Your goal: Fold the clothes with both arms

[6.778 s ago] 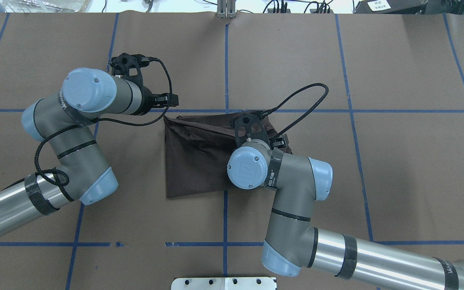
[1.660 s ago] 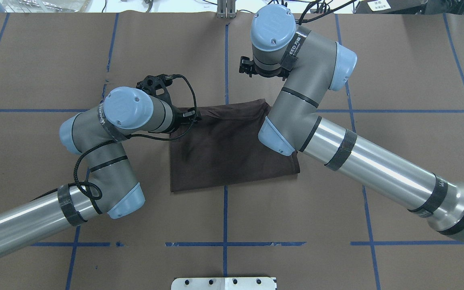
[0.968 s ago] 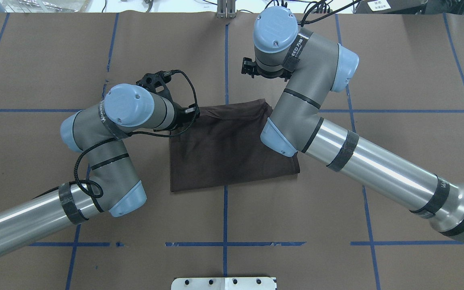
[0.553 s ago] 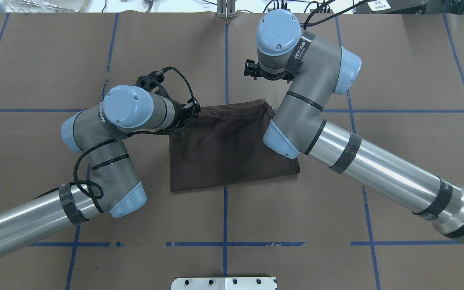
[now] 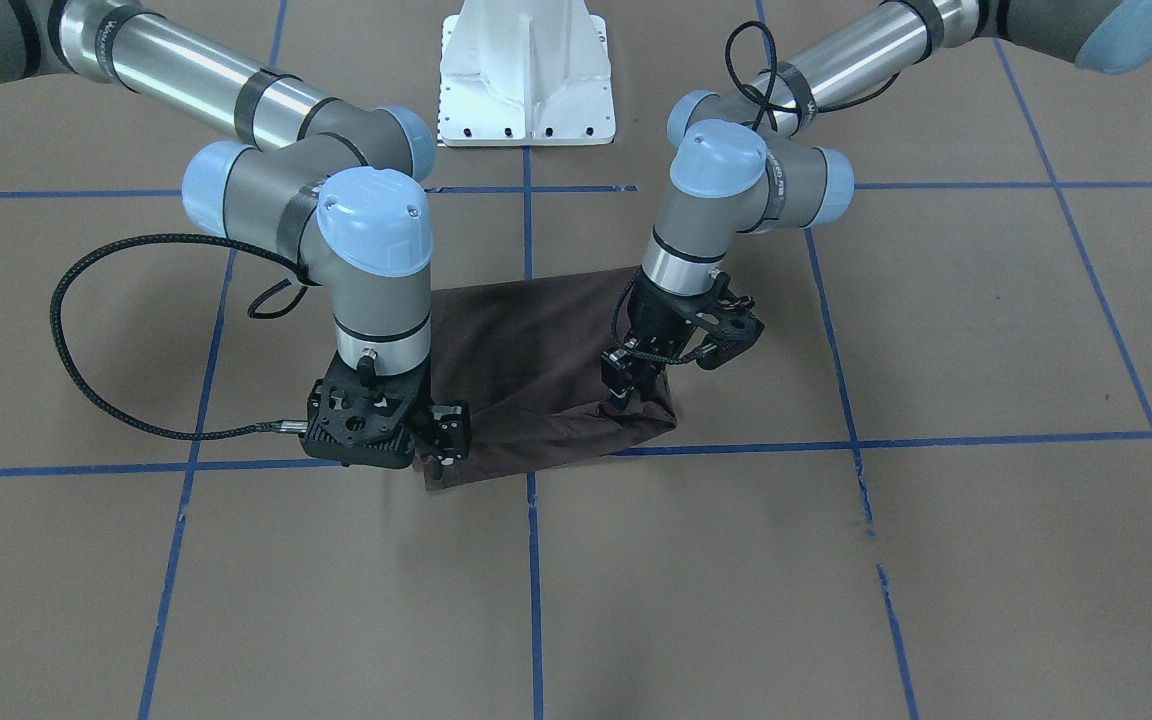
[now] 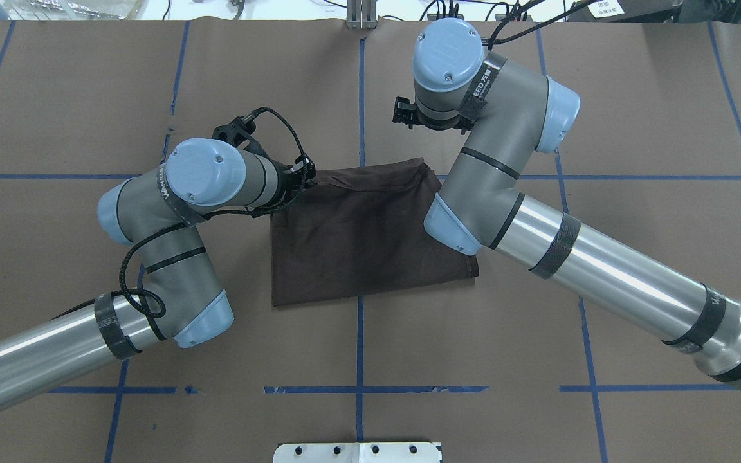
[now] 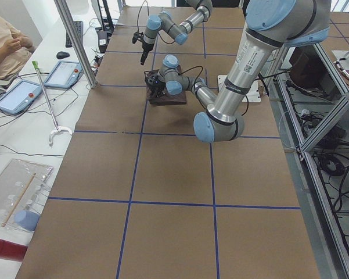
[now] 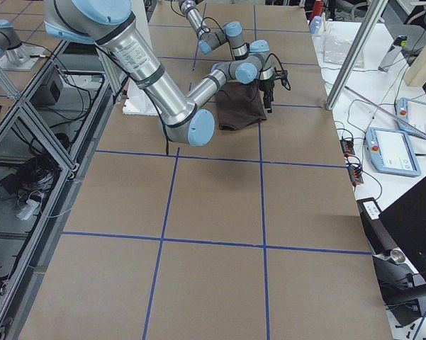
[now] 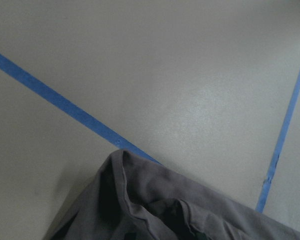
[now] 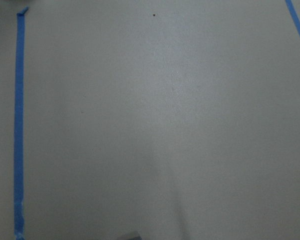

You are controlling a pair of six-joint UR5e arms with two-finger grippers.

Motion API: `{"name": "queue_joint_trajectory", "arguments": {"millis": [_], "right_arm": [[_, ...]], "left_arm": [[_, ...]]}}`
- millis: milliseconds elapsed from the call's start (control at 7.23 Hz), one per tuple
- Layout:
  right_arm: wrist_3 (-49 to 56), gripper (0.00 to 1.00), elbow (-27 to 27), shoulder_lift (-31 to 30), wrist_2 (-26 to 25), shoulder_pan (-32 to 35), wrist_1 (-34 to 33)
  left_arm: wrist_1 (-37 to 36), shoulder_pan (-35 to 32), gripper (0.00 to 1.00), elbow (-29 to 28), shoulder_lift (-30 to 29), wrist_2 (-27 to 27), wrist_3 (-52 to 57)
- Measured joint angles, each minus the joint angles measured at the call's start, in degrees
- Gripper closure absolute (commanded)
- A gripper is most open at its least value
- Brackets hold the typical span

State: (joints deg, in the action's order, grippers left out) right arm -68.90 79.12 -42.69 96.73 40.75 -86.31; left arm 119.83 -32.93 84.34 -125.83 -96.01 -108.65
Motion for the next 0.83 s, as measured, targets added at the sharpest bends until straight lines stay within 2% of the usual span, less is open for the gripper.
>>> {"name": "queue_joint_trajectory", "arguments": {"millis": [138, 277, 830], "right_arm": [[0.00, 0.00, 0.11, -0.11, -0.13, -0.02, 0.00], [0.00, 0.00, 0.18, -0.22, -0.21, -0.03, 0.00], [0.00, 0.00, 0.55, -0.95, -1.22, -0.05, 0.06]], "left_arm": [[-0.02, 0.21, 0.72, -0.25, 0.06, -0.01, -0.36], [-0.01, 0.42, 1.00, -0.44, 0.15, 0.14, -0.85], [0.33, -0.44, 1.00, -0.42, 0.88, 1.57, -0.44]]}}
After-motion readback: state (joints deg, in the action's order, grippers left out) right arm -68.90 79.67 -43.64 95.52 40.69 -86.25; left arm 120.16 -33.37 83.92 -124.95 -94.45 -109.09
